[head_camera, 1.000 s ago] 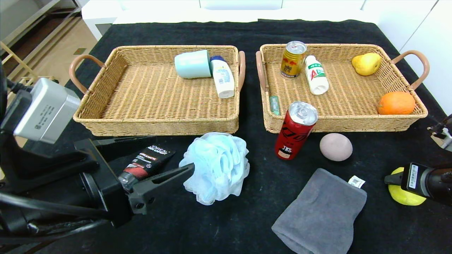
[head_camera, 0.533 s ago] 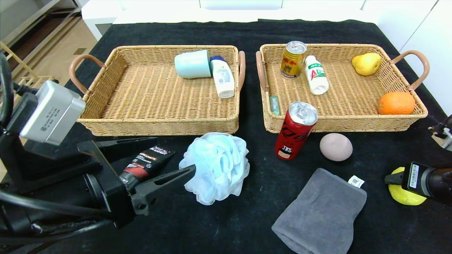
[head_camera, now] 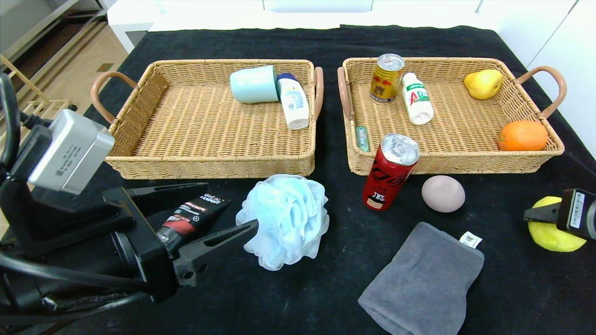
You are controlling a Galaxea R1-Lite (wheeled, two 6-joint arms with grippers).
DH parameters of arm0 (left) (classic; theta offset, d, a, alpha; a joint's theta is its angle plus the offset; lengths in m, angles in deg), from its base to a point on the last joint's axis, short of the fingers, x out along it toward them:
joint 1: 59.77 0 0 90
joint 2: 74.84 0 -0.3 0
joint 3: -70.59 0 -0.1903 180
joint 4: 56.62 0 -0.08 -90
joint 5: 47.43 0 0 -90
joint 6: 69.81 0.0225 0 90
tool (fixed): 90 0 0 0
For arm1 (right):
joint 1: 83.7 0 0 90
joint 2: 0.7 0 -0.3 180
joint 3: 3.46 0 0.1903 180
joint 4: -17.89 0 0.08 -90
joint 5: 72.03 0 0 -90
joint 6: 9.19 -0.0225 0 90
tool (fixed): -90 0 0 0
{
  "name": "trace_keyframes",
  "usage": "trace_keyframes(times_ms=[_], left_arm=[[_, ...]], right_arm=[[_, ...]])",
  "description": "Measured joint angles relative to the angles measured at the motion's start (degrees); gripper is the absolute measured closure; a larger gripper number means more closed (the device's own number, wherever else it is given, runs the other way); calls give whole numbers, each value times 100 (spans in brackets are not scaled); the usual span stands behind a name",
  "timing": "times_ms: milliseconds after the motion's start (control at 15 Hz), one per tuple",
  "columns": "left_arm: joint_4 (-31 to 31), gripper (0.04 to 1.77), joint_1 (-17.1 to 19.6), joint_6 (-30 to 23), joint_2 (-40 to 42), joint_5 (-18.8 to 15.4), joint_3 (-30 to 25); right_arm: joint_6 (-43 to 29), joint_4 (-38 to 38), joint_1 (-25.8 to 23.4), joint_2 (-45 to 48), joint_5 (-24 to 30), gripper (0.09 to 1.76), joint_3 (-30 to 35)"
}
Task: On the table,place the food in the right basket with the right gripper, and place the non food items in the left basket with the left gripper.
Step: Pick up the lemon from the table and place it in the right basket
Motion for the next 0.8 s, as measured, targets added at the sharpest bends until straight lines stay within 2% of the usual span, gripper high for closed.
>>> trace_keyframes(times_ms=[467,800], left_arm=[[2,9,0,2,17,2,-11],[-20,9,0,150,20,0,-49]], right_arm=[[243,-547,87,-630,-67,82,-1898],[505,-603,133,-1425,-402,82,-3067]])
